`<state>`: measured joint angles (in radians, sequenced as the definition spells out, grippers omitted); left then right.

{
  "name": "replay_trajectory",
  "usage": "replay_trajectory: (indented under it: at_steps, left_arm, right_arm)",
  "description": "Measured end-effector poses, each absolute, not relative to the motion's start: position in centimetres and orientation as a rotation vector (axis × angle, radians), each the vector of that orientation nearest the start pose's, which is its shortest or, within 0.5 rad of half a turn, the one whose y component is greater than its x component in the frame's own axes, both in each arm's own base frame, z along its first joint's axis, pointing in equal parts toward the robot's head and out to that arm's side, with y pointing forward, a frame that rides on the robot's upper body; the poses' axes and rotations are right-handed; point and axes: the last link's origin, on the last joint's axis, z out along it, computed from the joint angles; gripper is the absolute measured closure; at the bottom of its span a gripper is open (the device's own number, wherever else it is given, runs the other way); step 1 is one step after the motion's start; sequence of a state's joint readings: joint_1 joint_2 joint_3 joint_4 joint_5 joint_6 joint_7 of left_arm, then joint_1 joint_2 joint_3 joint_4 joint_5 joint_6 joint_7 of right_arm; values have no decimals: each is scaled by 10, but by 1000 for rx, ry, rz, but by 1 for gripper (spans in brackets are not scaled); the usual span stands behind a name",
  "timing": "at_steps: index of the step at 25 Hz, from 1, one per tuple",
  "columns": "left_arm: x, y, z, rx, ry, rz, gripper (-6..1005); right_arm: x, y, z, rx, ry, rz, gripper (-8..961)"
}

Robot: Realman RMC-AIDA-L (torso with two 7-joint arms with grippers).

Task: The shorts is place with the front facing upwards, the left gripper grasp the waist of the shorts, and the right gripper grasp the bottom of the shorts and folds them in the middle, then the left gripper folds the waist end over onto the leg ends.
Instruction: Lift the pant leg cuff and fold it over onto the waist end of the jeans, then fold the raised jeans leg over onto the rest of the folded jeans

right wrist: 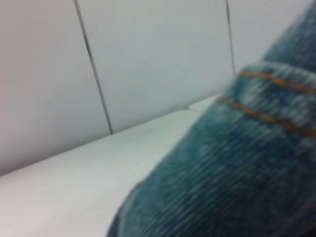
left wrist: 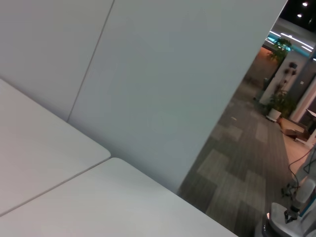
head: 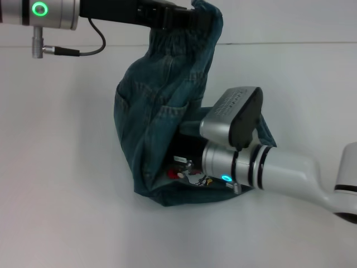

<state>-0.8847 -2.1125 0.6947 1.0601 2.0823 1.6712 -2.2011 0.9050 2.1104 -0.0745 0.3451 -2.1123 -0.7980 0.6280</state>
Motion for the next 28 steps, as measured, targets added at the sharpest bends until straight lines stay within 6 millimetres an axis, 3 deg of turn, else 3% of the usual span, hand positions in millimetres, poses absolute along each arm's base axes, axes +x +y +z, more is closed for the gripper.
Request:
replay_trajectory:
  at_steps: [4,7,12,16,22,28]
  left_arm:
    - [-98,399,48,-2825,-891,-718,911]
    - [-104,398,46,-2823,-920,-715,915]
    - [-112,398,40,-2816,-964,-713,918]
    - [-115,397,28,-2826,-983,-706,918]
    - [-104,395,-8,-2881,-918,-659,918]
    - [-99,395,-66,-2921,-899,-419,917]
  right_arm:
    - [190,344,-160,-2610,675,634,944]
    - [212,347,-141,-2584,734,669,944]
    - [258,350,-91,-2425,856,768,944]
    - [292,352,-41,-2164,923,894,945]
    - [322,341,15,-1700,957,1164,945]
    - [323,336,23,-1588,956,1258,946]
